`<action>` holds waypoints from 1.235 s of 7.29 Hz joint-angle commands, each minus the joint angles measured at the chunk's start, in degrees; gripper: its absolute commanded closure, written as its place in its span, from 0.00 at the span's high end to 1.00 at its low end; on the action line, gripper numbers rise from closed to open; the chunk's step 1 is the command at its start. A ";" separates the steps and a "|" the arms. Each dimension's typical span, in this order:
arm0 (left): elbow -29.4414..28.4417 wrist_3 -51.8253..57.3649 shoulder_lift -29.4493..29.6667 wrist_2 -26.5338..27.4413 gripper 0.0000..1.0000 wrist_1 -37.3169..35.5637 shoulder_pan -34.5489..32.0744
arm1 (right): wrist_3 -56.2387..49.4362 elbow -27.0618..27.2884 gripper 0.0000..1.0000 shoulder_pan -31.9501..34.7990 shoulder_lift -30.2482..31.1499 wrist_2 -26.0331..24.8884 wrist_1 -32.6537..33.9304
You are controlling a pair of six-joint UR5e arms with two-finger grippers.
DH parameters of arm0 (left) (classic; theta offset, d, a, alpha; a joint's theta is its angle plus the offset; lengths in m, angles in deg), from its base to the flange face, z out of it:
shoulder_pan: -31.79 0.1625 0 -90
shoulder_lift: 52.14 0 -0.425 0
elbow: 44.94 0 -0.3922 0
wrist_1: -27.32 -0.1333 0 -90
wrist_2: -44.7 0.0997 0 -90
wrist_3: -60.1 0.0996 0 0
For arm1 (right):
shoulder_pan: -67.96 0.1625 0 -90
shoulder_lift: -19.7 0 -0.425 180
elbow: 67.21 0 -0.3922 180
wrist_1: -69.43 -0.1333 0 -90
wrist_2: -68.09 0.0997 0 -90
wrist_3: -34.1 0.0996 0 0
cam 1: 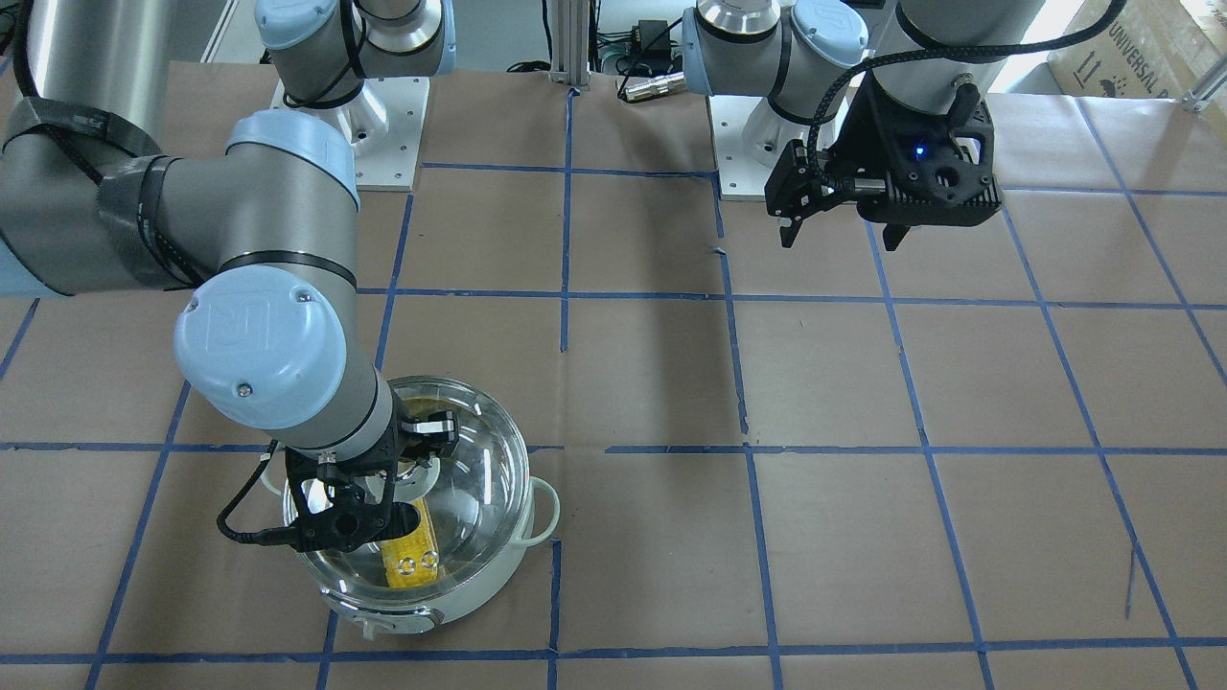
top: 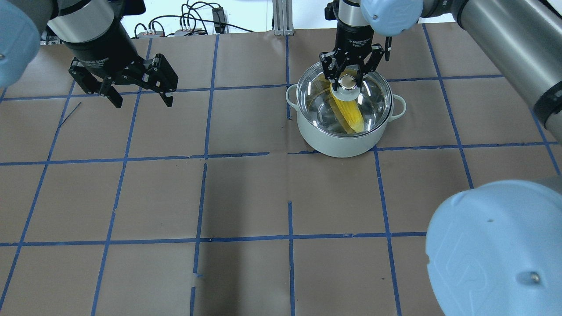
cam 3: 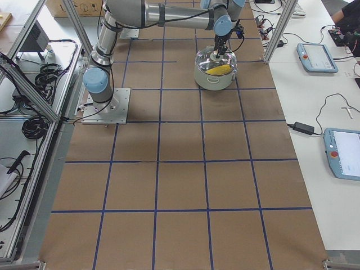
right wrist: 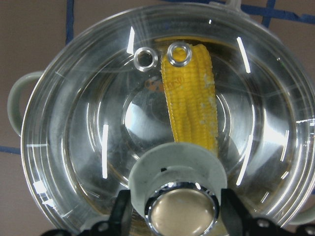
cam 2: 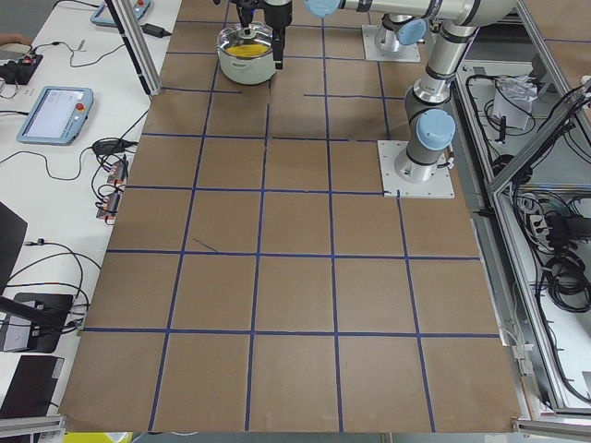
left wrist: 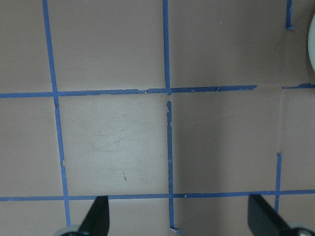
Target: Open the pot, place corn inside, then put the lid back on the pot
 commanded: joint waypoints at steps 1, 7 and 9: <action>0.03 -0.10 -0.03 0.08 1.00 -0.01 0.00 | -0.81 -0.44 0.72 -1.21 0.11 -0.62 0.22; -0.15 -0.27 -0.03 -0.01 1.00 -0.01 0.00 | 0.66 -1.67 0.80 0.60 2.56 -0.79 -0.31; -0.15 -0.36 -0.03 -0.01 1.00 -0.01 -0.09 | 1.65 -0.72 0.84 1.59 8.60 -0.36 -1.27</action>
